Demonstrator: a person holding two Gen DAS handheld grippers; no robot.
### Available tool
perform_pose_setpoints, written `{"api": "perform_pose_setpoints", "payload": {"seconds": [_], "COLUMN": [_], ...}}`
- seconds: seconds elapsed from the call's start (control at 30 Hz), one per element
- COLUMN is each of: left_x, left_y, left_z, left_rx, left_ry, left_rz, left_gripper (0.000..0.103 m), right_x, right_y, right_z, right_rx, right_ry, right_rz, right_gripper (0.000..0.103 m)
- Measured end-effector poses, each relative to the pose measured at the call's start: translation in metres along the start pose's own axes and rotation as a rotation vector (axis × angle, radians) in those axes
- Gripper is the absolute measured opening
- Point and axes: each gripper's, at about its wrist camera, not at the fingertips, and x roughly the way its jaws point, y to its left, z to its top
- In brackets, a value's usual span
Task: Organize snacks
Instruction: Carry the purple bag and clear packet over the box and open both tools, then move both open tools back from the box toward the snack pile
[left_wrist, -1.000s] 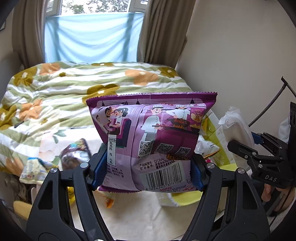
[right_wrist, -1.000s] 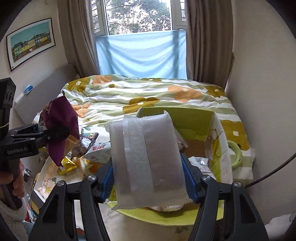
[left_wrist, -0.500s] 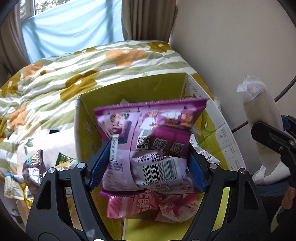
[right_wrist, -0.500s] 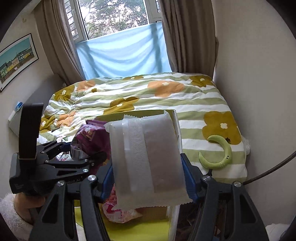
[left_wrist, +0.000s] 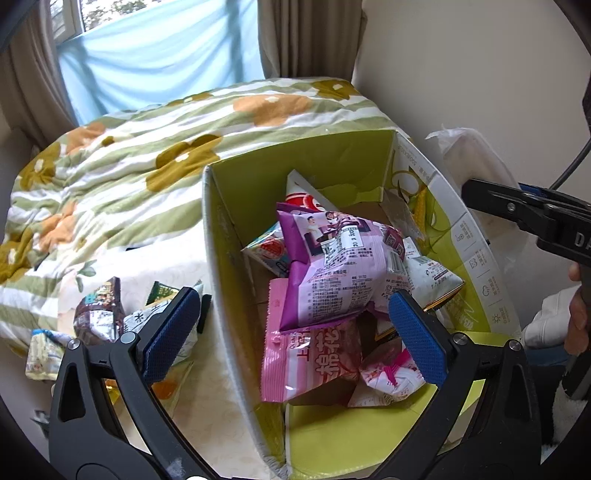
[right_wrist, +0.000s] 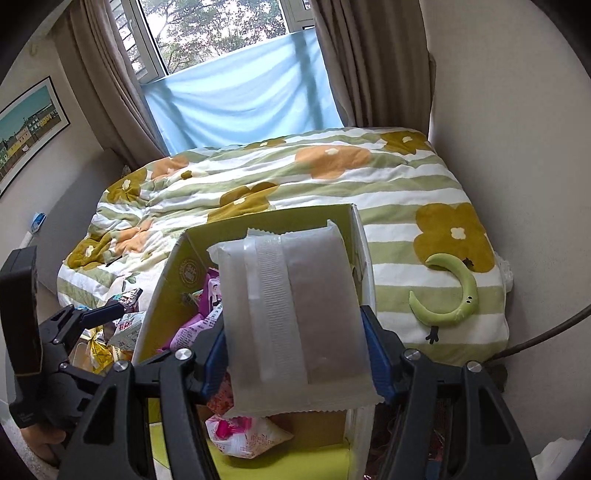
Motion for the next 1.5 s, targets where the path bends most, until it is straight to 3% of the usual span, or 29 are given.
{"api": "perform_pose_setpoints", "payload": {"seconds": [0.33,0.4,0.43,0.47,0.87,1.23,1.5], "left_x": [-0.007,-0.005,-0.003,-0.003,-0.013,-0.076,-0.113], "left_y": [0.034,0.036,0.036,0.036,0.025,0.021,0.039], "left_z": [-0.009,-0.014,-0.016,-0.018,-0.029,-0.033,-0.066], "left_rx": [-0.074,-0.084,-0.089,-0.092,-0.099,-0.128,-0.213], "left_ry": [0.002,0.012,0.016,0.019,-0.008,-0.125,-0.174], "left_rz": [0.043,0.041,0.040,0.039,0.035,0.092,0.150], "left_gripper": [0.101,0.101,0.101,0.101,0.101,0.101,0.101], "right_x": [0.056,0.057,0.056,0.056,0.028,-0.031,-0.054], "right_y": [0.014,0.012,0.012,0.012,0.011,0.029,0.046], "right_z": [0.019,0.017,0.016,0.013,-0.019,-0.016,-0.031], "right_rx": [0.030,0.055,0.060,0.061,0.003,-0.068,-0.127], "right_ry": [0.083,0.074,0.074,0.073,0.051,-0.047,-0.065], "right_rz": [0.007,0.026,0.027,0.028,-0.014,-0.054,-0.033], "right_gripper": [0.062,0.082,0.098,0.100,0.100,0.100,0.100]}}
